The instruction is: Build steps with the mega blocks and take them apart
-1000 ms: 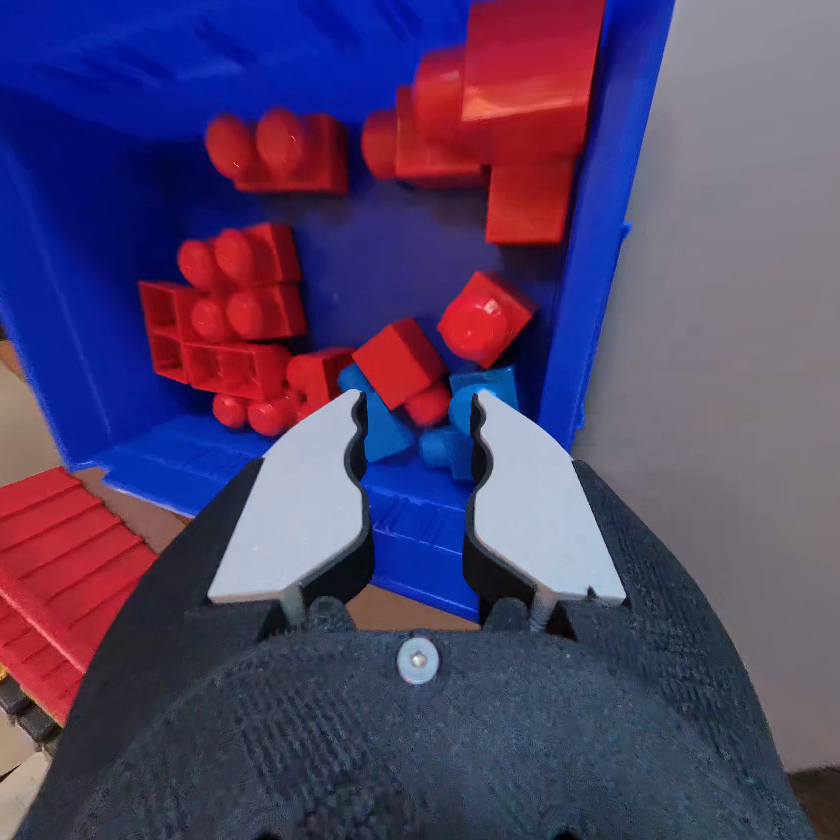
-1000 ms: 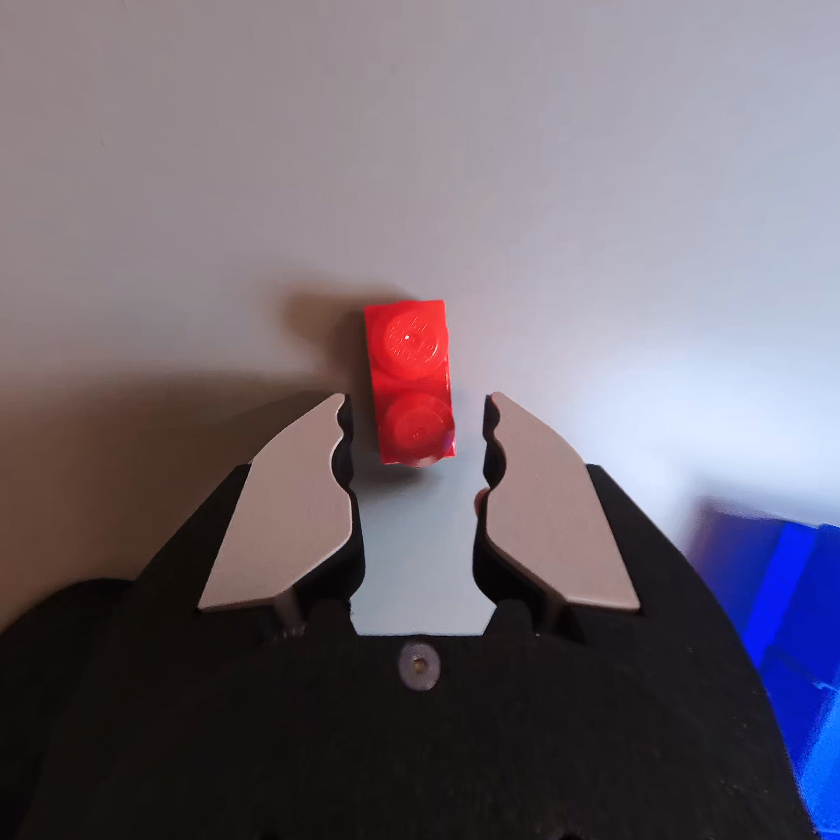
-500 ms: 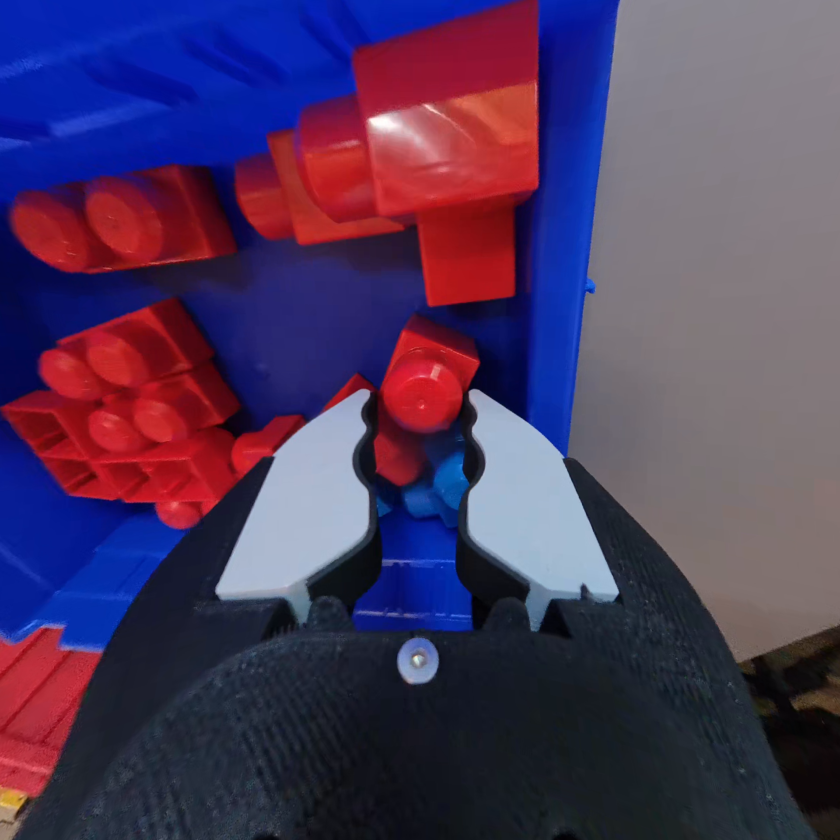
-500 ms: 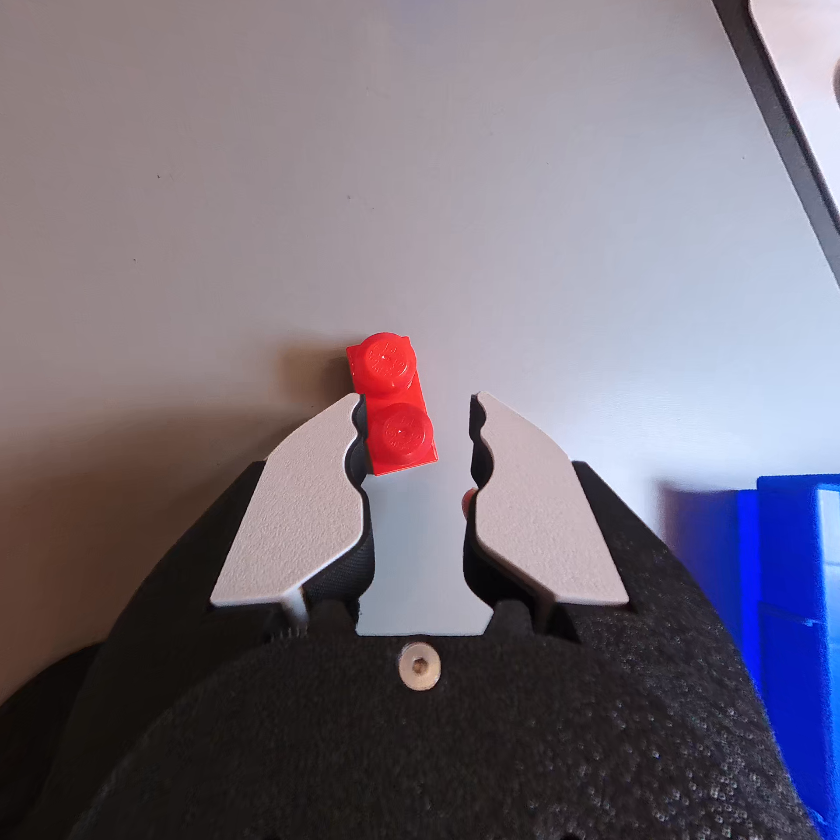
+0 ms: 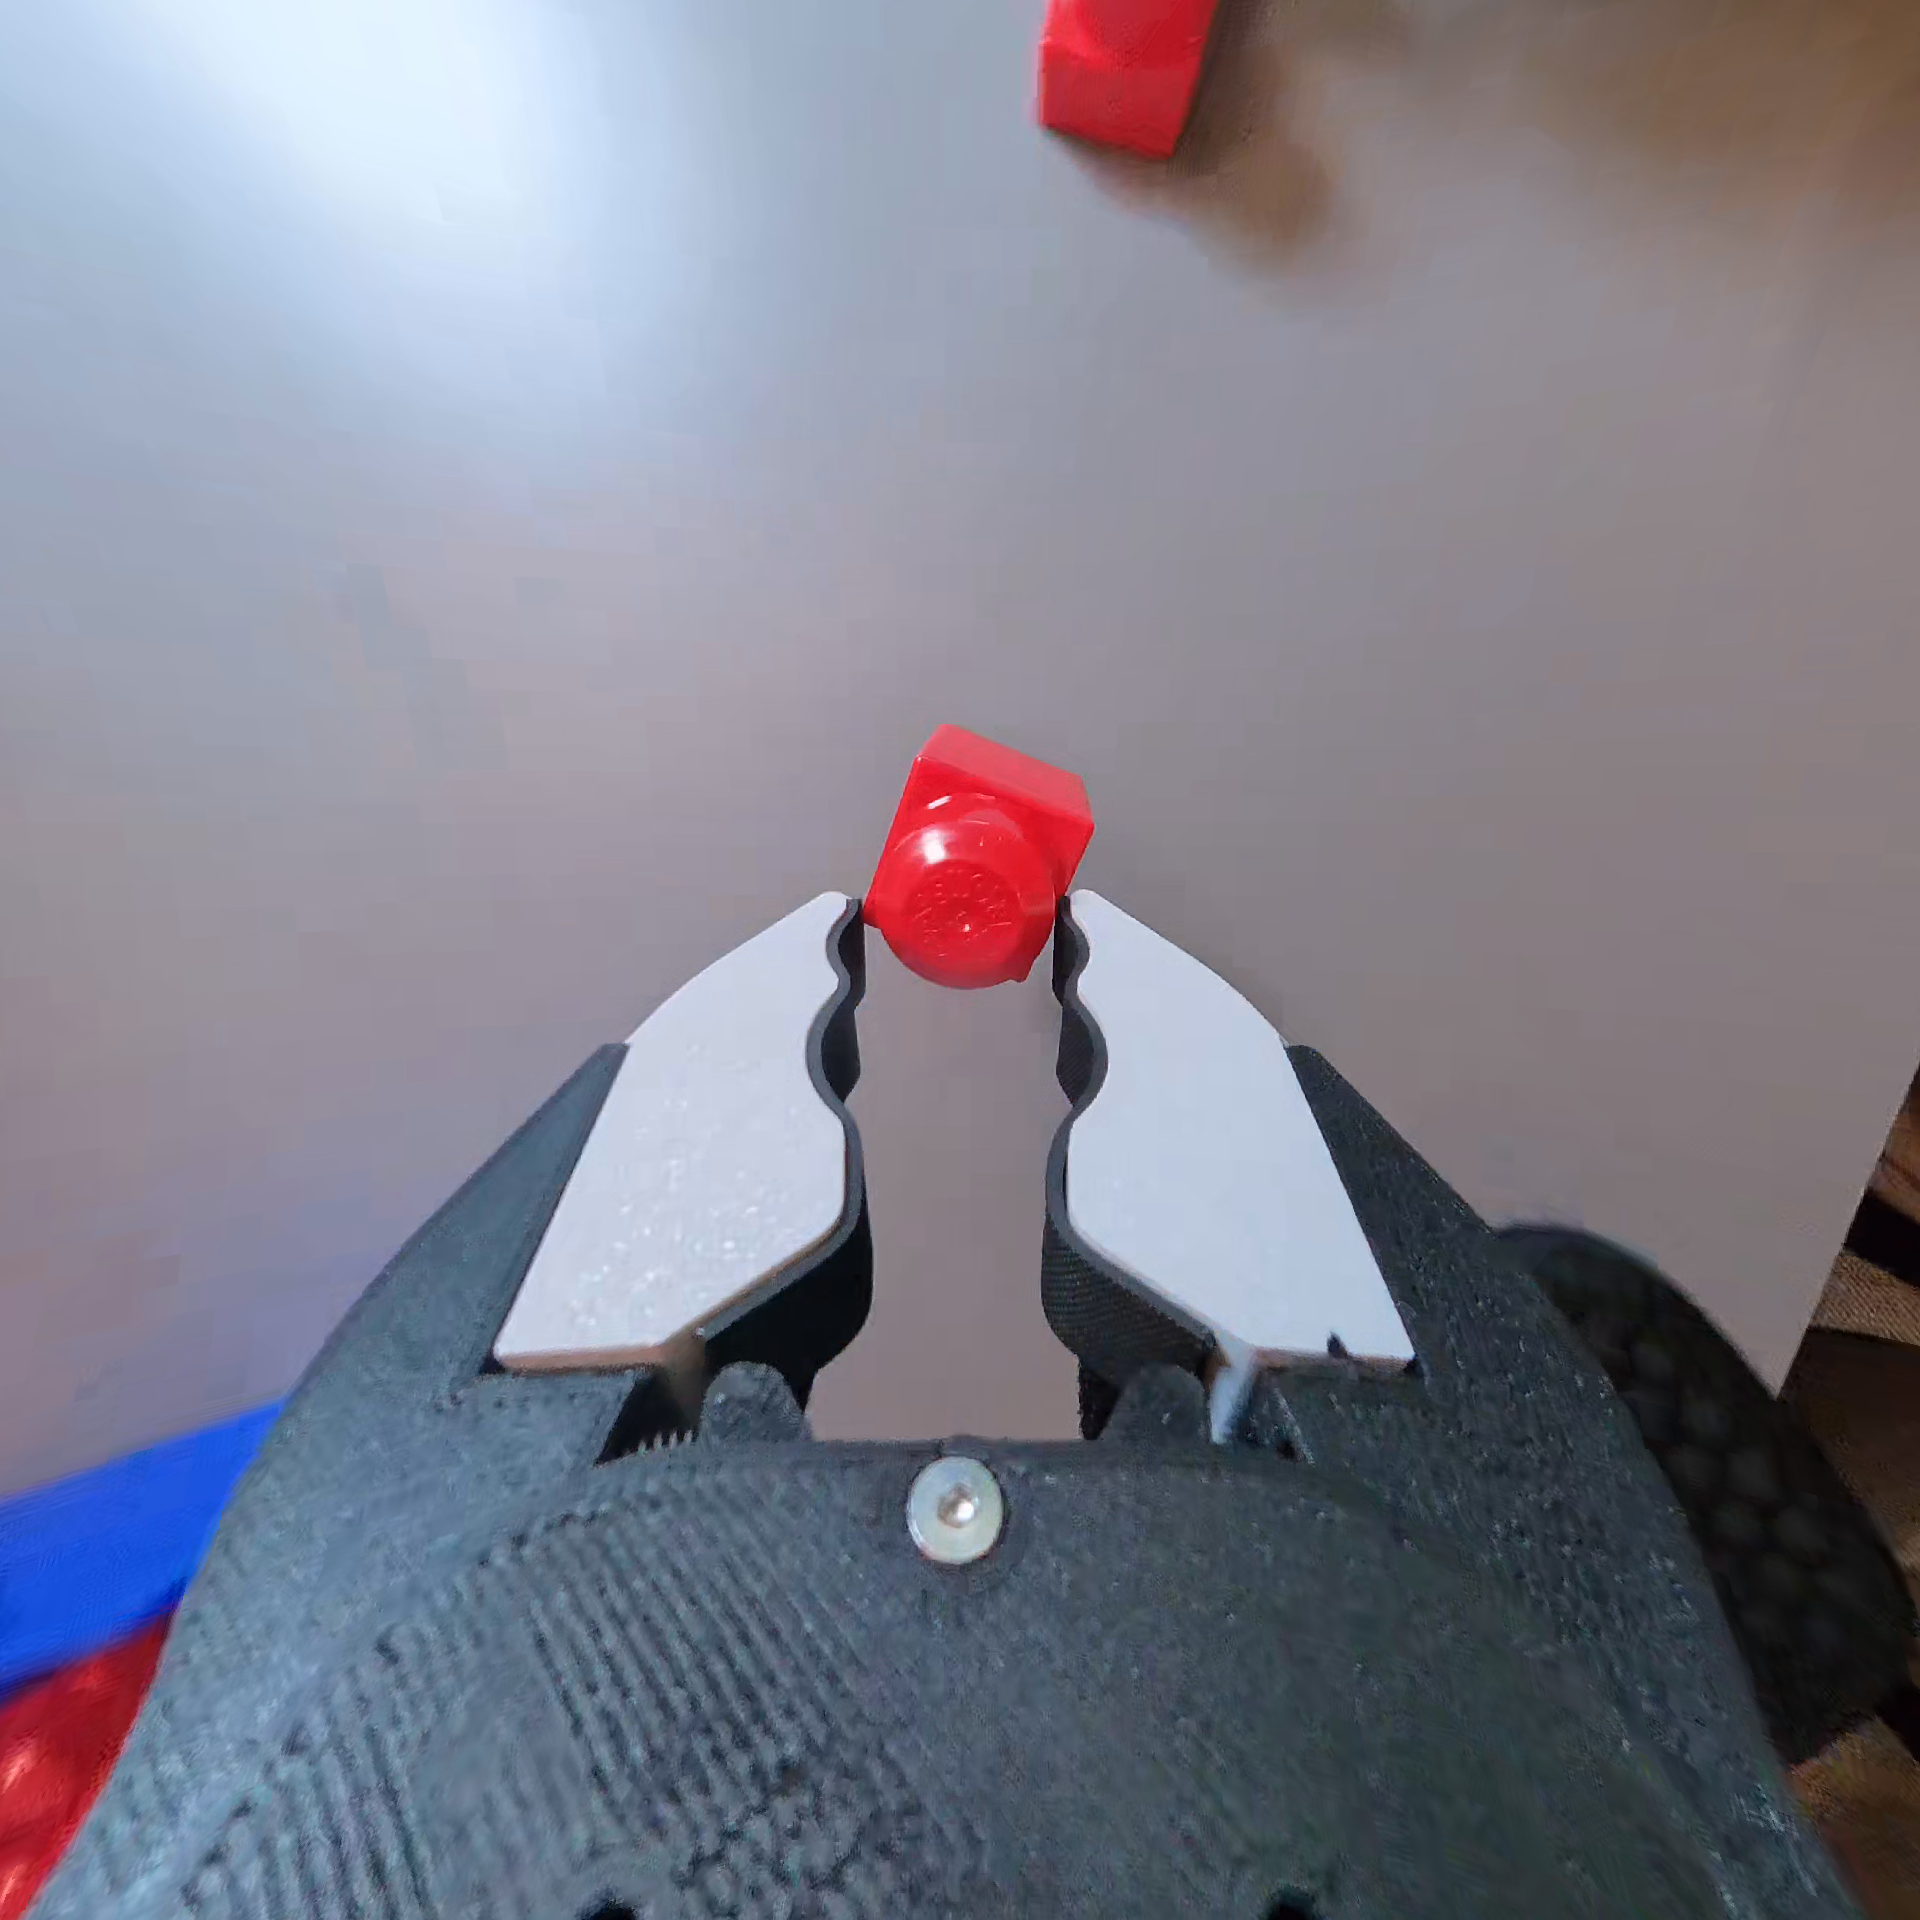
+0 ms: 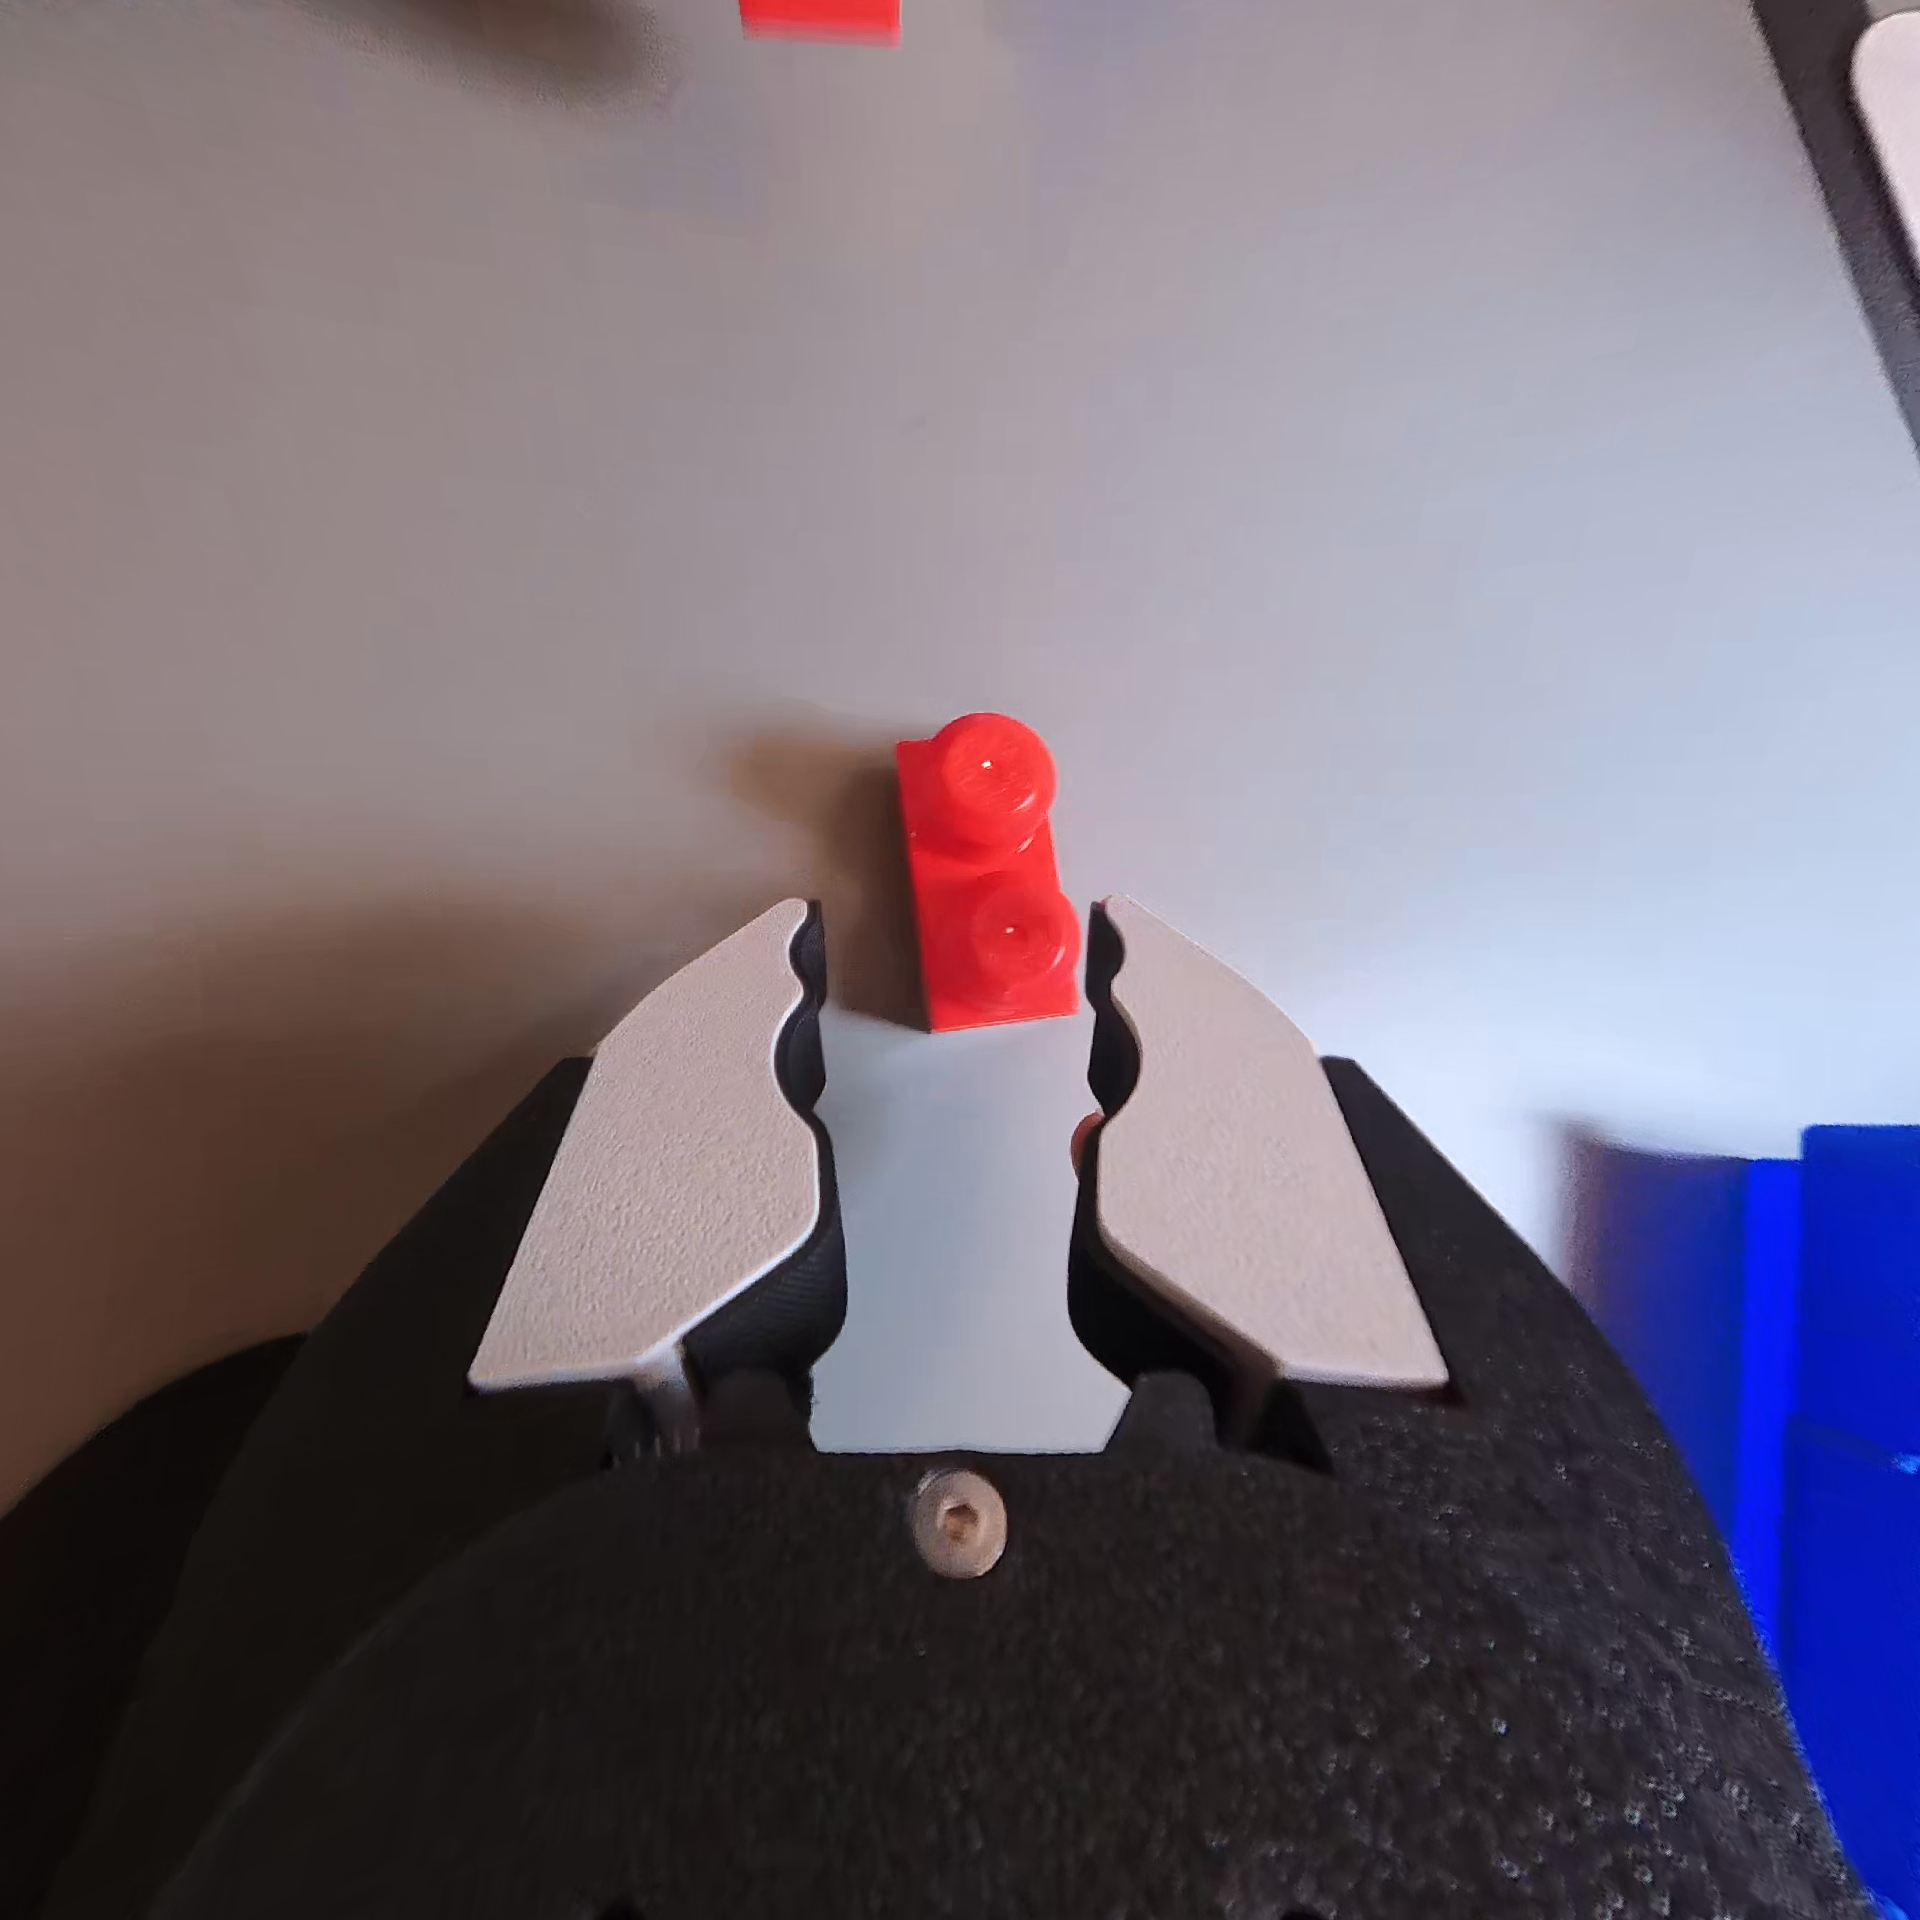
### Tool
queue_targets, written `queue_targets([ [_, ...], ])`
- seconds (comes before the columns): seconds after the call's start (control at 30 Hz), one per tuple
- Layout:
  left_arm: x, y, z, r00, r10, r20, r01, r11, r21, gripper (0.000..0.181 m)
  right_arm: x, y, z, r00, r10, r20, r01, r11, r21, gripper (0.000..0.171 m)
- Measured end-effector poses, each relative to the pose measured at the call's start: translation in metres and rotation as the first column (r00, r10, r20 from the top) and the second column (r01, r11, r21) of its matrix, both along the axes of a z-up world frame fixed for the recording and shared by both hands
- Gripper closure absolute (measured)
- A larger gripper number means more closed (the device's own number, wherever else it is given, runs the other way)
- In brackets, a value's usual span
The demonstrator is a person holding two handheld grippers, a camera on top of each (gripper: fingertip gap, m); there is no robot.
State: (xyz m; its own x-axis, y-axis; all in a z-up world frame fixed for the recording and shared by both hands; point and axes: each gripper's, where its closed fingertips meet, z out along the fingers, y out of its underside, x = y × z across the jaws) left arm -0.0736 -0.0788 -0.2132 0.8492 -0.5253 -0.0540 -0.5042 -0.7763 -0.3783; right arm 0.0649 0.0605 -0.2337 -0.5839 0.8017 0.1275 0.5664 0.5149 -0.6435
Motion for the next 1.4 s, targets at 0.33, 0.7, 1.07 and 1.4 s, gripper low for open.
queue_targets([
  [0.33,0.070,0.054,-0.030,0.992,-0.121,0.044,0.117,0.989,0.087,0.126,-0.015,0.001,-0.021,0.998,-0.065,0.022,0.063,0.995,0.073,0.113],
  [0.7,0.100,0.062,0.079,0.739,-0.170,0.652,-0.352,0.727,0.589,0.131,-0.035,-0.037,0.098,0.893,-0.177,-0.413,-0.118,0.795,-0.596,0.136],
  [1.07,0.110,0.048,0.118,0.674,-0.306,0.673,-0.376,0.642,0.669,0.147,-0.036,-0.102,0.126,0.843,-0.175,-0.509,-0.277,0.669,-0.689,0.136],
  [1.4,0.037,0.044,0.105,0.833,-0.166,0.528,-0.336,0.606,0.721,0.147,-0.065,-0.090,0.007,0.999,-0.027,-0.047,0.020,0.991,-0.135,0.112],
])
